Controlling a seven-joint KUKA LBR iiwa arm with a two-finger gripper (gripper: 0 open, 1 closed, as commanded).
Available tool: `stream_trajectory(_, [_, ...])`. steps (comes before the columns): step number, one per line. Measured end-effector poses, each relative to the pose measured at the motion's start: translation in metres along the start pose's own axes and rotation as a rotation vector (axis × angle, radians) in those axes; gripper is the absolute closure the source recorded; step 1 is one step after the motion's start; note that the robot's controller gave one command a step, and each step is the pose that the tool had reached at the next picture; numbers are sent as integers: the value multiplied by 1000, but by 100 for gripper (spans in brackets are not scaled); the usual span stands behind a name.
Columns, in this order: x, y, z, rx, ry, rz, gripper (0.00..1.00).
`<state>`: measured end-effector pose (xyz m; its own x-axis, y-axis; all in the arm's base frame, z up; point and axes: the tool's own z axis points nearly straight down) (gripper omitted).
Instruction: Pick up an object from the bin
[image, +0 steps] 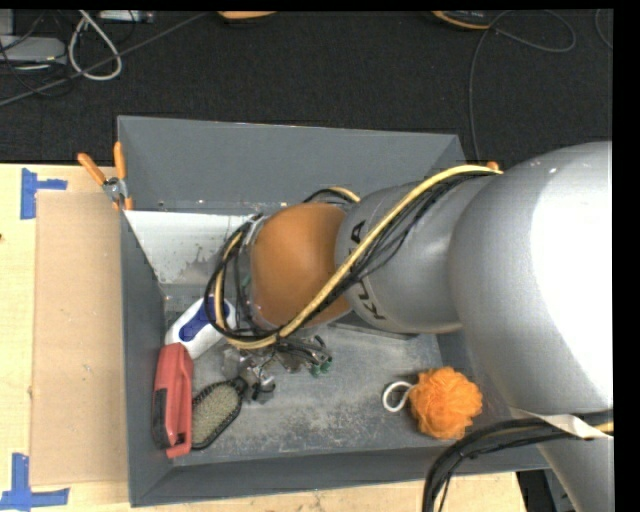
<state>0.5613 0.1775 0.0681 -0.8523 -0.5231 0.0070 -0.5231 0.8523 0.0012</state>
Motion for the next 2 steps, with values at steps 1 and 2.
stream_trajectory(1, [1, 0, -8, 0, 3, 1, 100])
stream_trajectory(2, [3, 0, -35, -1, 10, 3, 100])
